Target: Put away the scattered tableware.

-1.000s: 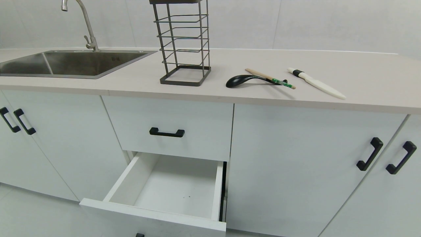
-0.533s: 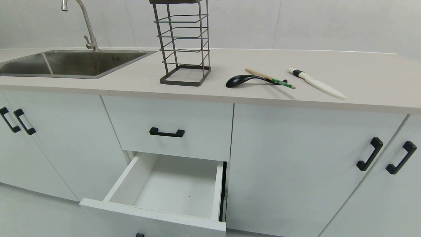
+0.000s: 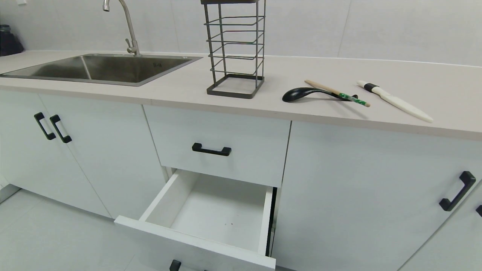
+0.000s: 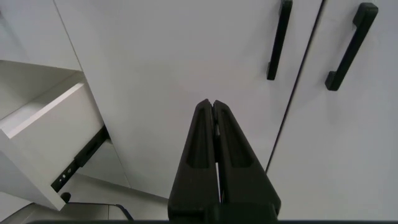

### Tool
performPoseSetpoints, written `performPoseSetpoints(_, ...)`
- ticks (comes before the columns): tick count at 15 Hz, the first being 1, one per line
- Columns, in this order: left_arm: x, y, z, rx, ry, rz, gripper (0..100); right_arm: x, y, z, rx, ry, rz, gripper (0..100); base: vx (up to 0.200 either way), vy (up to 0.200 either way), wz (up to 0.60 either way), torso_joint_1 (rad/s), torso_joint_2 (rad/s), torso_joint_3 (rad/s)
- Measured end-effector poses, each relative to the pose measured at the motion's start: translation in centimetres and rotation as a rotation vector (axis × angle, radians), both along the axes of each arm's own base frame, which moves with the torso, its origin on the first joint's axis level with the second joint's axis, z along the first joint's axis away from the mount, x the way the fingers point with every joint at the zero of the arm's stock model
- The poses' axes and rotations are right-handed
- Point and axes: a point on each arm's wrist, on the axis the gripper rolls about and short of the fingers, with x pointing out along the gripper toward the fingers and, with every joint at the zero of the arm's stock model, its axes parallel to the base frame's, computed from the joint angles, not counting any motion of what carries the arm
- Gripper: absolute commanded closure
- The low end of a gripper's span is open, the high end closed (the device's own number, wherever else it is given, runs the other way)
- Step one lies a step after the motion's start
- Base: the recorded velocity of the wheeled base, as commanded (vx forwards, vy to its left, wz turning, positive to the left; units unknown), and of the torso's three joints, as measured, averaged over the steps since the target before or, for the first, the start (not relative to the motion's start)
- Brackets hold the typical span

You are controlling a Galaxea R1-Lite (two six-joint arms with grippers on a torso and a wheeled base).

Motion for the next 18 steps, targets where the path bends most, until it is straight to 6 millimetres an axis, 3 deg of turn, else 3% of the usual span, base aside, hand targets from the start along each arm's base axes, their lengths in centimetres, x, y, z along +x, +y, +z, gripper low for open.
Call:
performPoseSetpoints(4, 0.00, 0.00, 0.01, 0.000, -0.001, 0.000, 0, 0.00, 0.00, -0.01, 0.001, 0.000, 0.001, 100, 0.000, 0.000, -0.45, 0.055, -0.08, -0.014)
performPoseSetpoints(12, 0.00, 0.00, -0.02, 0.000, 0.002, 0.000, 0, 0.01, 0.00, -0.02, -0.003, 0.002, 0.001, 100, 0.000, 0.000, 0.00, 0.106, -0.08, -0.055)
performPoseSetpoints(18, 0.00, 0.00, 0.00, 0.000, 0.000, 0.000, 0, 0.00, 0.00, 0.00, -0.003, 0.000, 0.001, 100, 0.000, 0.000, 0.00, 0.234, -0.56, -0.223)
